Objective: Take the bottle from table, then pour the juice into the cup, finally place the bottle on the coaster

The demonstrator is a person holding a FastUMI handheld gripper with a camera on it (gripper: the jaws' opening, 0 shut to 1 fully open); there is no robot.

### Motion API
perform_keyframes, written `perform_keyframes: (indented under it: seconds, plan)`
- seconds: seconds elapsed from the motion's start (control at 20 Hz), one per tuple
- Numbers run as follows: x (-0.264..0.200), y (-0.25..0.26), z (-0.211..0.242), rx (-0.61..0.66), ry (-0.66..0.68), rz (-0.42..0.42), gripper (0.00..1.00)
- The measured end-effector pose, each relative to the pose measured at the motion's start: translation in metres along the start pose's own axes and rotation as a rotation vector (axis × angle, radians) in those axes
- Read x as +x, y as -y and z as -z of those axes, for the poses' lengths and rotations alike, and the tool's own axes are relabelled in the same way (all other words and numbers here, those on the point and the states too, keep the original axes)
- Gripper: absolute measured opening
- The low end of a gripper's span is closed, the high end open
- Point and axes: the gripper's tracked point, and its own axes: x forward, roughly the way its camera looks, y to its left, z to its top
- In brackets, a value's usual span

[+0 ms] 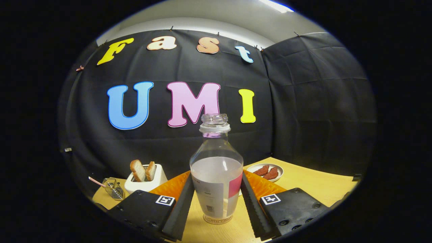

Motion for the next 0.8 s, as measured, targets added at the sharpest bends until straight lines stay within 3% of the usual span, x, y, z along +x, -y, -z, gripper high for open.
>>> perform_keyframes:
  seconds: [0.45,0.8]
  plan:
    - [0.049,-0.016,0.101,-0.046,-0.077,0.074,0.77]
    - [0.065,-0.021,0.132,-0.076,-0.104,0.08,0.78]
